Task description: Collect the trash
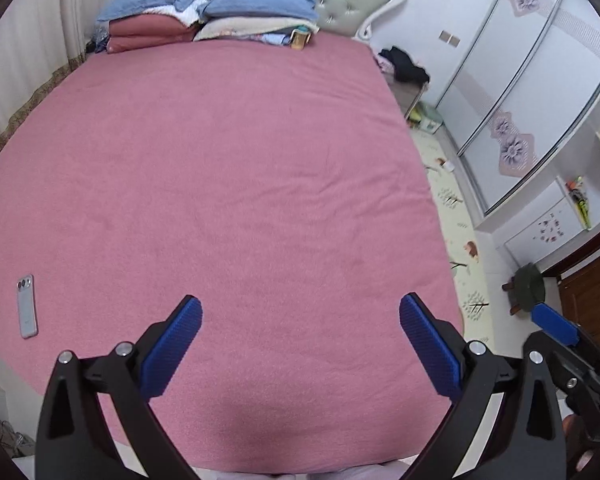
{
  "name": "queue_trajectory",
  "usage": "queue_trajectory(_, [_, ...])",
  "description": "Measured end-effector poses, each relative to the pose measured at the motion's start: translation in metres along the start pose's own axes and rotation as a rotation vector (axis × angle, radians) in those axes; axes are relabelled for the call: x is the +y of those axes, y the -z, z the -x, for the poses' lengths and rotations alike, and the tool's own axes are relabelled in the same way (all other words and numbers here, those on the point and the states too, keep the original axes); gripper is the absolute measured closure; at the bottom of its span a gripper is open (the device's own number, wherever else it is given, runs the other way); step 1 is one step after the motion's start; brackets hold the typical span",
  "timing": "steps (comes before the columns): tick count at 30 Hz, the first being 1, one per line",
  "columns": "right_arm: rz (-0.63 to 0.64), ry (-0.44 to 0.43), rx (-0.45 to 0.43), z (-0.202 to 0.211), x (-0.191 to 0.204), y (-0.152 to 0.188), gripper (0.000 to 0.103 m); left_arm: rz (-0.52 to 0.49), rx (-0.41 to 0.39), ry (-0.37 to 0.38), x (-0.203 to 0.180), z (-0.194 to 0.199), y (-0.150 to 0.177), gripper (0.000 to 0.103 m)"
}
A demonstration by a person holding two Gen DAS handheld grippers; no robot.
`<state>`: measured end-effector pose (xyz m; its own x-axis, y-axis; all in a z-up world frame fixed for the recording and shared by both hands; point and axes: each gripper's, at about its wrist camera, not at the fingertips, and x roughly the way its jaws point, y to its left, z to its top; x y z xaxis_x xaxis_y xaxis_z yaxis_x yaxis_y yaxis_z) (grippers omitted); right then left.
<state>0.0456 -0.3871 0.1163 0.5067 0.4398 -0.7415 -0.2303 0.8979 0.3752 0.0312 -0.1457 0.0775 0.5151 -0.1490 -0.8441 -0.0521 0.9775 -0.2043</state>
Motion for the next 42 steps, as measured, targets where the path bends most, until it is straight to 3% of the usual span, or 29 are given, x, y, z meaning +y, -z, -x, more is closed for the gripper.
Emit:
queue_trajectory(13, [-0.052,-0.021,-0.037,0.005,0.017,0.003,0.012,-0.042,-0.112,-0.050,-0.002,0.042,-0.012,0.004])
queue_trajectory(19, [-0.070,-0.001,-0.080,0.010,0.014,0.000,0.012,-0.008,-0.188,-0.004,0.004,0.055,-0.023,0.004])
queue_trajectory(23, [-0.072,0.018,-0.089,0.011,0.013,-0.002,0.012,0.008,-0.191,0.029,0.004,0.055,-0.032,0.004])
queue_trajectory(31, [-0.070,0.048,-0.096,0.013,0.008,-0.002,0.012,-0.079,-0.199,-0.039,-0.011,0.045,-0.038,0.004])
queue_trajectory(42, [-0.069,0.039,-0.073,0.008,0.006,-0.004,0.012,-0.086,-0.173,-0.042,-0.015,0.036,-0.039,0.004])
